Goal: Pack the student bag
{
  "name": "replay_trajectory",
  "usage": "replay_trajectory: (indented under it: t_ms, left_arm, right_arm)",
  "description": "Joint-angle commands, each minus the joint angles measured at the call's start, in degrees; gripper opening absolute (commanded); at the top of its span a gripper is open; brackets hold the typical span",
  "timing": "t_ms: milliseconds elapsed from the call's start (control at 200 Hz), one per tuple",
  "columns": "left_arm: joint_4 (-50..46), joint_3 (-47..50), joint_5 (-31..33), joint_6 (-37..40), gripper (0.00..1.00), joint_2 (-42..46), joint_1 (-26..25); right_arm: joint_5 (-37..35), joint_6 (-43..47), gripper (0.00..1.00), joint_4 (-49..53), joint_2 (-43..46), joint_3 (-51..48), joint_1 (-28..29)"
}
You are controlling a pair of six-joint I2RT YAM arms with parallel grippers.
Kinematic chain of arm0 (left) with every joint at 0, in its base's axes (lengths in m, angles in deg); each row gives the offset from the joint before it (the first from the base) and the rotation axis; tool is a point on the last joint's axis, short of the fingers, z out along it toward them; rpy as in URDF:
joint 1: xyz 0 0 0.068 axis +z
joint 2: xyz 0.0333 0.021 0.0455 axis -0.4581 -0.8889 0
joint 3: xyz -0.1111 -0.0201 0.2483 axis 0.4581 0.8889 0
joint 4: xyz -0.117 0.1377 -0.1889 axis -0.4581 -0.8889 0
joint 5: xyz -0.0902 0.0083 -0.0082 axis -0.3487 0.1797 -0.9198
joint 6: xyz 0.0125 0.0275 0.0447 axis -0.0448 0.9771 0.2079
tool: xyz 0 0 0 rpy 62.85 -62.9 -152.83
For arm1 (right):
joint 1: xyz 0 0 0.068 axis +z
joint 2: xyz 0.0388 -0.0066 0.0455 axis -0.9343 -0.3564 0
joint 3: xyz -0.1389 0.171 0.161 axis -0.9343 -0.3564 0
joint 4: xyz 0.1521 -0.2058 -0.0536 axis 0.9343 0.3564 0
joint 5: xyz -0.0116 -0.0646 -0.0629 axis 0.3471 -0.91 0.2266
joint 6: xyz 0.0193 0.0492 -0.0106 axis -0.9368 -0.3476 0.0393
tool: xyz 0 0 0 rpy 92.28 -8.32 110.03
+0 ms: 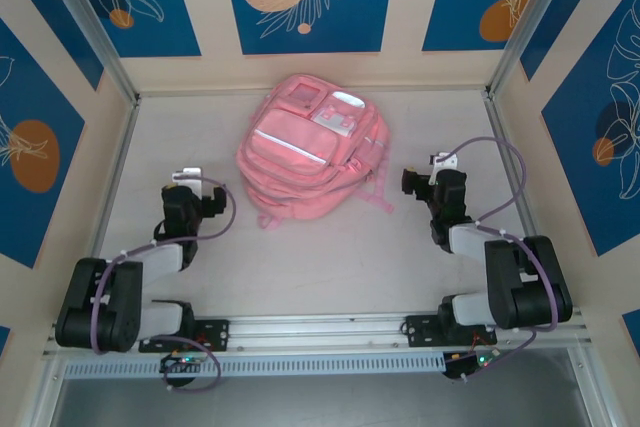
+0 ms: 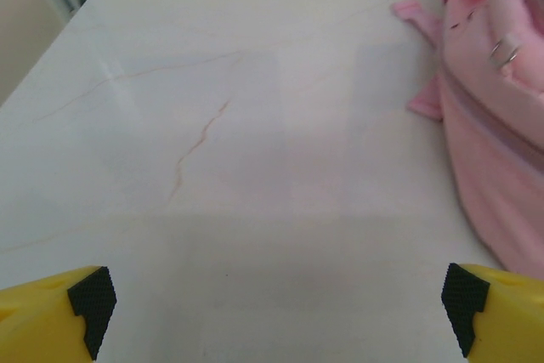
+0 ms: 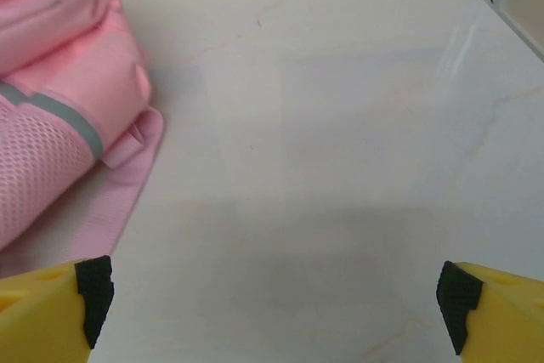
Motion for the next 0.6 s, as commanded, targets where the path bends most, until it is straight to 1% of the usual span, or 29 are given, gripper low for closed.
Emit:
replay_trajectory:
  t_ms: [0,100,215,265,315,345,385,425,590]
  left_arm:
    - [8.2,-0.8,-7.8,2.3,1.0,-2.4,1.1]
    - [10.7,-1.2,-8.0,2.5,1.0,-5.4,1.4]
    - [15.0,-2.0,-8.2,2.1,1.0,-11.8,1.6]
    - [16.4,-2.3,-6.8,1.7,1.0,-14.1,1.6]
    - [13.3,-3.2,-5.7,1.1,1.0,-13.5,1.6]
    - [13.7,-3.4,-5.3,1.1,1.0,-13.9,1.6]
    - [12.6,-3.8,-4.7,0.8,1.0,-13.8,1.6]
    - [11.8,-4.3,-3.4,0.5,1.0,-14.0,1.6]
    - [10.6,-5.1,-1.5,1.1,1.0,-14.1,0.7]
  right_arm:
    - [5.5,1.9,0.99,-10.4,-3.1,-1.6,-0.5]
    - [5.6,1.8,0.99,-11.2,-5.3,-0.8,-0.5]
    - [6.2,1.3,1.0,-10.5,-6.6,0.1,-1.1]
    - [6.2,1.0,0.99,-11.3,-7.5,0.0,-1.3]
    - [6.1,1.3,1.0,-12.7,-9.3,0.2,-1.2]
    - [6.0,1.0,0.99,-13.7,-9.4,-0.1,-1.3]
    - [5.9,0.7,0.99,-12.0,-8.9,0.2,-1.3]
    - [5.8,0.8,0.99,-13.1,-9.4,0.1,-1.4]
    - [6.9,-0.4,0.99,-11.1,-9.2,0.8,-2.6]
